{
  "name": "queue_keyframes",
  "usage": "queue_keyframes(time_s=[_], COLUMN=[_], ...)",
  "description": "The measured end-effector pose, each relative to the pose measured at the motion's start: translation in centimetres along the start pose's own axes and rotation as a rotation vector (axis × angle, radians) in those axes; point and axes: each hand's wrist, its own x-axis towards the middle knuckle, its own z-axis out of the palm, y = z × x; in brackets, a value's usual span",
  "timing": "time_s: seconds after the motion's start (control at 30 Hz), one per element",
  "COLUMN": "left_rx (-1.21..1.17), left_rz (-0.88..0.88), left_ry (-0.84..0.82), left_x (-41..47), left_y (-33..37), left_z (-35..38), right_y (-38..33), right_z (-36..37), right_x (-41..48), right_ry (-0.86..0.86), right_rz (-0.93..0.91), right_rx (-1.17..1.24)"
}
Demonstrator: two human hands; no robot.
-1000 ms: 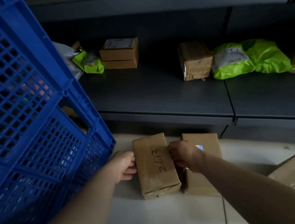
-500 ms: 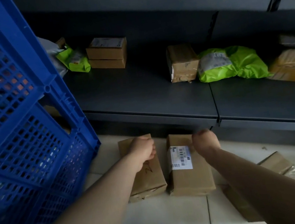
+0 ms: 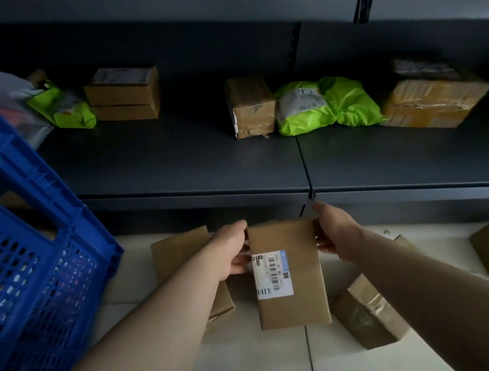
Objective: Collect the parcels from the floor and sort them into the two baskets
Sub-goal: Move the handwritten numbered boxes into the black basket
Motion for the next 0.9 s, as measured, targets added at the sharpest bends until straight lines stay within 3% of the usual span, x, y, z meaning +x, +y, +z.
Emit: queue_keyframes(time_s=[0.17, 0.5, 0.67, 0.9], left_rx=[-0.119, 0.222, 0.363, 0.198], left_rz=[0.046, -0.154, -0.164, -0.172], left_ry=[0.090, -0.035, -0.070, -0.123], left_x=[-0.9, -2.0, -1.4, -1.2], left_y=[1.9, -0.8, -2.1, -1.6], left_z=[-0.5, -0.9, -0.8, -0.9], right_y=[-0.5, 1.4, 3.0, 3.0], right_z=[-1.6, -2.4, -1.0, -1.8], right_x=[-0.8, -2.3, -2.6, -1.9], right_ry=[-0.014, -0.165, -0.215, -0.257], right_rz=[0.002, 0.136, 0.196, 0.261], right_rx=[0.070, -0.142, -0.259, -0.200])
